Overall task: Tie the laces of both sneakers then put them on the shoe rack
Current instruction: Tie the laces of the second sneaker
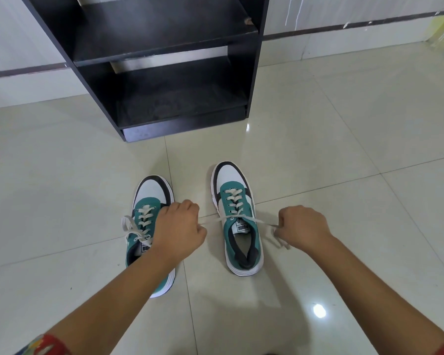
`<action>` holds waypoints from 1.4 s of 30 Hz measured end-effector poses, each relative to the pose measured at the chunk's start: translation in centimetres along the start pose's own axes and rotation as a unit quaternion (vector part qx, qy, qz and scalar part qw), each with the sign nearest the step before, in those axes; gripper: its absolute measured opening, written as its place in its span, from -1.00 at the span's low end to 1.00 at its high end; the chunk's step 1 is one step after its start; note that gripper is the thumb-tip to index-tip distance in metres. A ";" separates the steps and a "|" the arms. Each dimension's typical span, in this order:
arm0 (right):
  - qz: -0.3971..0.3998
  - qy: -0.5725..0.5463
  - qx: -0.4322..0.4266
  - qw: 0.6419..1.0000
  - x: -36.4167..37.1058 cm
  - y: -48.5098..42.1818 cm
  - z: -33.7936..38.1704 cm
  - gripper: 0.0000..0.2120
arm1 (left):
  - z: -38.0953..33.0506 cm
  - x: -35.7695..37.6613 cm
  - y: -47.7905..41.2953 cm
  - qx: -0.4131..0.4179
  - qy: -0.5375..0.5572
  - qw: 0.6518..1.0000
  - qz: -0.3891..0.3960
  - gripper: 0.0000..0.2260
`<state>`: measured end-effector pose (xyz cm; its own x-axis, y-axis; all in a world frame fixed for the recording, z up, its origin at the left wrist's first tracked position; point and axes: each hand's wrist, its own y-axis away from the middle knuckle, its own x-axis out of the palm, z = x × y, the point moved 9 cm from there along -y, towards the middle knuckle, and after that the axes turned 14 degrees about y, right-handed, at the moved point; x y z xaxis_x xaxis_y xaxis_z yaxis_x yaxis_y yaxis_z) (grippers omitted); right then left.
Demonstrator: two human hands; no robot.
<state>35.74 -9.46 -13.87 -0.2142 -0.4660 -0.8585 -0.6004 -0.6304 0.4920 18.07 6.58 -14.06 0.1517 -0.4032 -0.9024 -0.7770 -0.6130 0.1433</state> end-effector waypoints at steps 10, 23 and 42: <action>-0.129 -0.158 -0.089 0.975 -2.1 0.8 4.7 -0.85 | -4.6 0.6 -1.0 0.075 0.135 0.988 -0.017 -0.89; -0.043 -0.331 -0.019 0.942 0.2 0.2 2.2 -0.77 | -4.1 1.7 -0.4 0.093 0.008 0.995 -0.026 -0.85; -0.045 -0.215 -0.075 0.973 0.1 0.6 3.6 -0.70 | -1.0 2.1 -0.7 -0.020 0.229 0.971 0.071 -0.78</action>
<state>32.59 -7.67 -14.16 -0.4881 -0.1222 -0.8642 -0.5193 -0.7552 0.4001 19.55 5.49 -15.64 0.3076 -0.7399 -0.5983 -0.7865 -0.5516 0.2778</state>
